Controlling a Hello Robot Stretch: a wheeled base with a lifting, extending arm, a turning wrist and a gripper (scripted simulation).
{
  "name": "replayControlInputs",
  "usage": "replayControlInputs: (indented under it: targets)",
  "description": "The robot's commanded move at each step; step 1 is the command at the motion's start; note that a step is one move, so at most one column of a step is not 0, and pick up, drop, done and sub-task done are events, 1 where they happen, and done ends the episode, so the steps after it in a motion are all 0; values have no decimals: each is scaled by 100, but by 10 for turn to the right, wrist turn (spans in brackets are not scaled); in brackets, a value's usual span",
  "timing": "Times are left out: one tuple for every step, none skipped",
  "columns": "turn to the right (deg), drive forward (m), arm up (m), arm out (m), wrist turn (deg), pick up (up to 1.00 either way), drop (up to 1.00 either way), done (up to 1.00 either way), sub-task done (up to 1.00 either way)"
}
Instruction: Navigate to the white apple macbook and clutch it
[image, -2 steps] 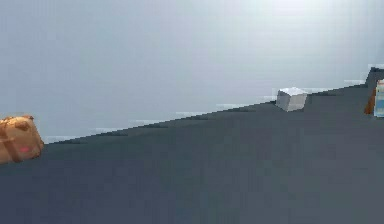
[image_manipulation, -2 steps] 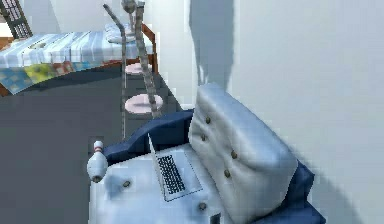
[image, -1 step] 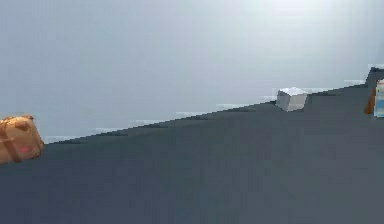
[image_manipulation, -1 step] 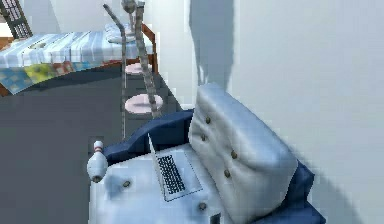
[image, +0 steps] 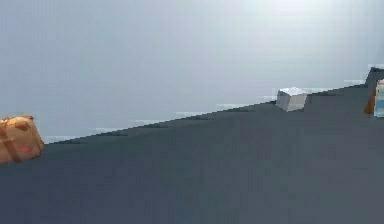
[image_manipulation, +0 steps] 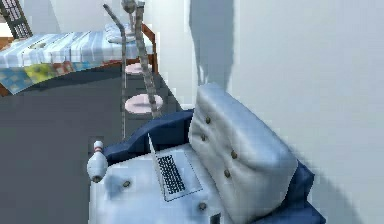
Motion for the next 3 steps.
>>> replayControlInputs:
  targets:
    - [0,0,0,36,0,0,0,0,0]
    - [0,0,0,0,450,0,0,0,0]
    - [0,0,0,0,450,0,0,0,0]
